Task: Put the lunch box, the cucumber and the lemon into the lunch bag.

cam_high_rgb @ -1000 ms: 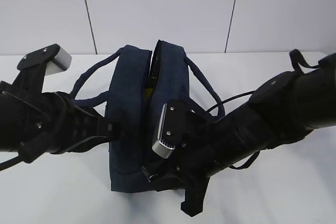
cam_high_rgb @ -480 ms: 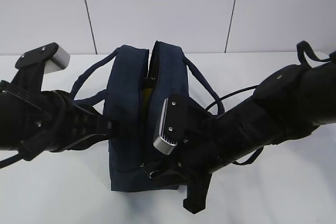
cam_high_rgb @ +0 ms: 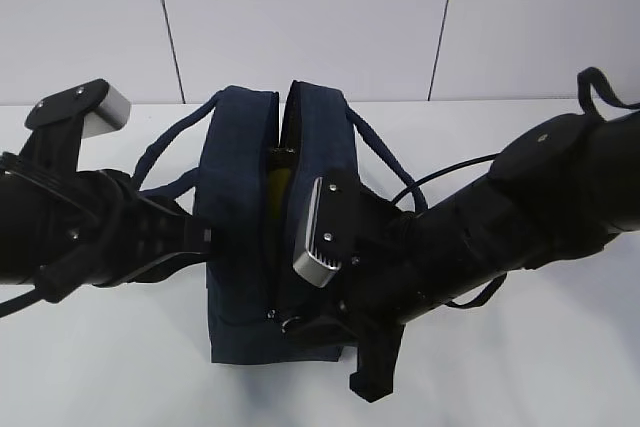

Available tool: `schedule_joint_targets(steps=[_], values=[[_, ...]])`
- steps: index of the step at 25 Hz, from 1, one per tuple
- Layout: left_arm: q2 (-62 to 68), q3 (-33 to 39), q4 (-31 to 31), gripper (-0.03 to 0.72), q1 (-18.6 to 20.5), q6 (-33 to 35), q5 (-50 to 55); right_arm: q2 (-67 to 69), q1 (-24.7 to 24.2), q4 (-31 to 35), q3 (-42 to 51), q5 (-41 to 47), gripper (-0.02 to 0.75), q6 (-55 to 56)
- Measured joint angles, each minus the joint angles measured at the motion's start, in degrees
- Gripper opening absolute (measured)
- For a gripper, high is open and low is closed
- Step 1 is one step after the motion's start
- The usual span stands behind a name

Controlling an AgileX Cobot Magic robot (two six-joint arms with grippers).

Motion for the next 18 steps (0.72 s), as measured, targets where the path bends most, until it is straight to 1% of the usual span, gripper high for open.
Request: schedule_joint_targets(steps=[18], values=[[0.0, 0.0, -0.1, 0.006, 0.0, 0.0, -2.2, -2.4, 0.0, 0.0, 0.0, 0.8, -0.013, 0.3]])
